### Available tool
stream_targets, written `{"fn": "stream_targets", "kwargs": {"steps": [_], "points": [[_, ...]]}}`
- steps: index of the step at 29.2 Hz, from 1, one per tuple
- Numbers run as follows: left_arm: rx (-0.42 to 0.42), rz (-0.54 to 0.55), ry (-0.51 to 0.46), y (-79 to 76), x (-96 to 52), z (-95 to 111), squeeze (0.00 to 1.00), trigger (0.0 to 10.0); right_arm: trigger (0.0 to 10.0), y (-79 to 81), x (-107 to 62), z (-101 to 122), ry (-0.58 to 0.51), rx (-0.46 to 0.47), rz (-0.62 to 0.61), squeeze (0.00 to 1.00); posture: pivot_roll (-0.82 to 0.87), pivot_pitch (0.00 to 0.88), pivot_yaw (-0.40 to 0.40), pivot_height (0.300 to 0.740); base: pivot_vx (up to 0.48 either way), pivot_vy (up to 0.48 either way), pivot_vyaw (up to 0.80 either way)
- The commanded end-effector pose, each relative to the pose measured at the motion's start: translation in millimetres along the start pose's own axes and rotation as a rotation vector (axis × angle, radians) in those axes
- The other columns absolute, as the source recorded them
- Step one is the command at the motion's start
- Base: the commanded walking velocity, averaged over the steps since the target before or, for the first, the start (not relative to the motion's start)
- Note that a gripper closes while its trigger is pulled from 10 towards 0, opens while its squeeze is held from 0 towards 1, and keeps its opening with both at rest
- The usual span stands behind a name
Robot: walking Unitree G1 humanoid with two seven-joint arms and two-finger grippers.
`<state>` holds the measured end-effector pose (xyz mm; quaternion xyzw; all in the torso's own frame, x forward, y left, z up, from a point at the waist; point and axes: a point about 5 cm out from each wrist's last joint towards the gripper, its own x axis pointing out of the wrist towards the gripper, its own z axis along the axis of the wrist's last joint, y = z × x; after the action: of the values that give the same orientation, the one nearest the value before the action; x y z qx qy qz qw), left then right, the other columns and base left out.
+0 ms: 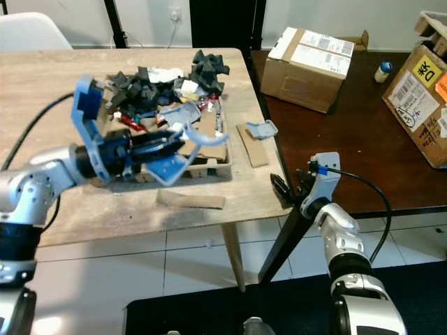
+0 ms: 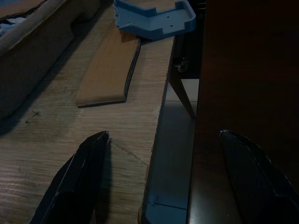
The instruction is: Picking trash to rubbish bin
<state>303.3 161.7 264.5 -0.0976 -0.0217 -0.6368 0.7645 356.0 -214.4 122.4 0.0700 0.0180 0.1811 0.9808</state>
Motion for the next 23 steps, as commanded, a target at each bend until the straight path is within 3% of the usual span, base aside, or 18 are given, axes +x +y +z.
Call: {"fn": "stream_targets", "kwargs": {"steps": [1, 8, 14, 19, 23], "points": [[-0.020, -0.066, 0.045, -10.3, 0.9, -5, 0.00, 0.0, 10.0, -3.3, -9.2, -20, 0.078, 0.024, -0.019, 0.00, 0.08, 0.176, -0.042, 0.740, 0.000, 0.000, 0.00], [-0.045, -0.114, 0.178, -24.3, 3.7, -24, 0.00, 0.0, 10.0, -5.3, -9.4, -17, 0.067, 0.029, -0.031, 0.00, 0.08, 0.180, -0.042, 0.740, 0.000, 0.000, 0.00], [-0.091, -0.141, 0.222, -34.8, 5.1, -34, 0.00, 0.0, 10.0, -21.5, -8.9, 9, -0.064, 0.069, -0.123, 0.00, 0.08, 0.180, -0.044, 0.740, 0.000, 0.000, 0.00], [-0.093, -0.150, 0.258, -37.7, 6.3, -39, 0.00, 0.0, 10.0, -25.7, -8.8, 20, -0.128, 0.104, -0.142, 0.00, 0.08, 0.181, -0.045, 0.740, 0.000, 0.000, 0.00], [-0.084, -0.153, 0.351, -40.3, 6.8, -52, 0.00, 0.0, 10.0, -31.8, -9.4, 50, -0.335, 0.293, -0.104, 0.00, 0.08, 0.182, -0.045, 0.740, 0.000, 0.000, 0.00]]}}
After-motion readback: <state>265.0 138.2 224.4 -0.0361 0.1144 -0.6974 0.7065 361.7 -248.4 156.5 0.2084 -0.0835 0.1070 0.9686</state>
